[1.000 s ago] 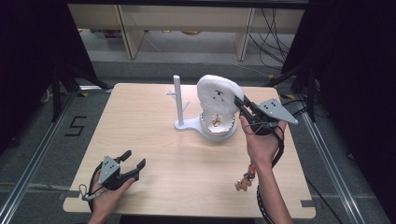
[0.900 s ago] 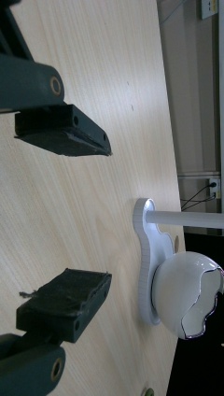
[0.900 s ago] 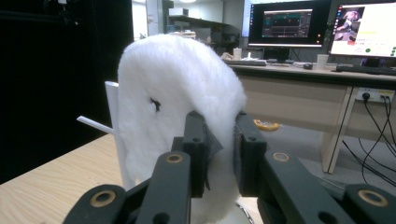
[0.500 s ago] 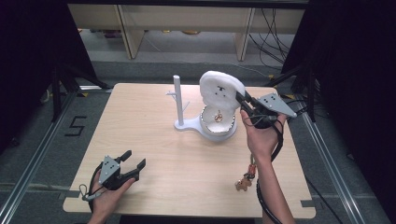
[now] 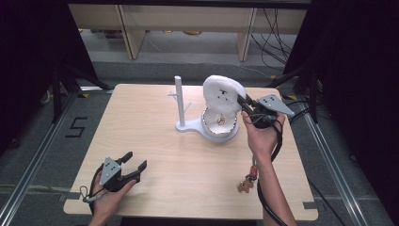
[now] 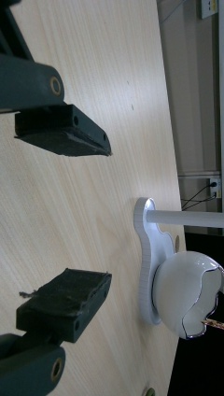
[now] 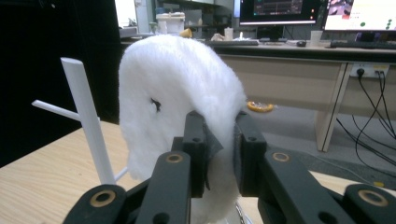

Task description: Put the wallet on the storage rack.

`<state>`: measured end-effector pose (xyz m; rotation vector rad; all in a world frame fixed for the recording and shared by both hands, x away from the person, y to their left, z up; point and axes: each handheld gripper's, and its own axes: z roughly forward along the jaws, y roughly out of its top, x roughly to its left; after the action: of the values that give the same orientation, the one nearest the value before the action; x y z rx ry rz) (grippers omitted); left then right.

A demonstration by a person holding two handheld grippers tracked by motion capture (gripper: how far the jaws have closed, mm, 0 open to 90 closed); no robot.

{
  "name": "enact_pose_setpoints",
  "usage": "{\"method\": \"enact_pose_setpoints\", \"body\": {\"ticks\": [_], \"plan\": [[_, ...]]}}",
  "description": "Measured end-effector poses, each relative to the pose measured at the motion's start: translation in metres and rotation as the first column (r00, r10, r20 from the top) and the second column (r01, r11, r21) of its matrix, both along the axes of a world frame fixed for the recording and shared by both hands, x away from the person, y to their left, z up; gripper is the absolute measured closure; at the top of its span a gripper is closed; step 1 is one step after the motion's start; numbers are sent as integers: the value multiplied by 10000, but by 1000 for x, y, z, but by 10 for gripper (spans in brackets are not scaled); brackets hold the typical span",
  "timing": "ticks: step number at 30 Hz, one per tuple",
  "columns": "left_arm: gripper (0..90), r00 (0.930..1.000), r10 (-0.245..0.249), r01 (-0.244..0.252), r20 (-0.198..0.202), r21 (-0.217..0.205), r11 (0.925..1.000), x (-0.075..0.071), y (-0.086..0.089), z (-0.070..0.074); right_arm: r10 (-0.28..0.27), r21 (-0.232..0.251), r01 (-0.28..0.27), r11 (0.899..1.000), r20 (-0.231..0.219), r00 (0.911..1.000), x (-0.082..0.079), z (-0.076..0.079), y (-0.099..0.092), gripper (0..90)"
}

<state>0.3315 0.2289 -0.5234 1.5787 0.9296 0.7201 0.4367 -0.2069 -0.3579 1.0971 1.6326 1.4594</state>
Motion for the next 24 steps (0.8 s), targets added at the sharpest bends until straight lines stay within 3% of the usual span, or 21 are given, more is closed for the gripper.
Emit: {"method": "enact_pose_setpoints", "body": {"ticks": [8,16,19,20,23,24], "plan": [[314,10000,3,-2,-24,14,10000,0,0,0,-197,-169,187,9997,-604,9980,7,-18,-2,785],[315,10000,-6,6,-12,31,10000,0,0,0,-355,-577,273,9980,-1454,9887,15,-42,-2,785],[315,10000,-3,3,10,2,10000,0,-1,0,-421,-884,266,9957,-1781,9831,17,-45,-2,785],[315,10000,-1,1,17,-1,10000,0,-1,0,-339,-1081,160,9940,-1661,9855,19,-46,-3,785],[315,10000,-4,4,15,7,10000,0,-1,0,-339,-1046,124,9944,-2063,9779,19,-48,-1,787],[315,10000,2,-2,17,14,10000,0,-1,0,-339,-1406,57,9901,-1995,9793,21,-49,-3,788]]}}
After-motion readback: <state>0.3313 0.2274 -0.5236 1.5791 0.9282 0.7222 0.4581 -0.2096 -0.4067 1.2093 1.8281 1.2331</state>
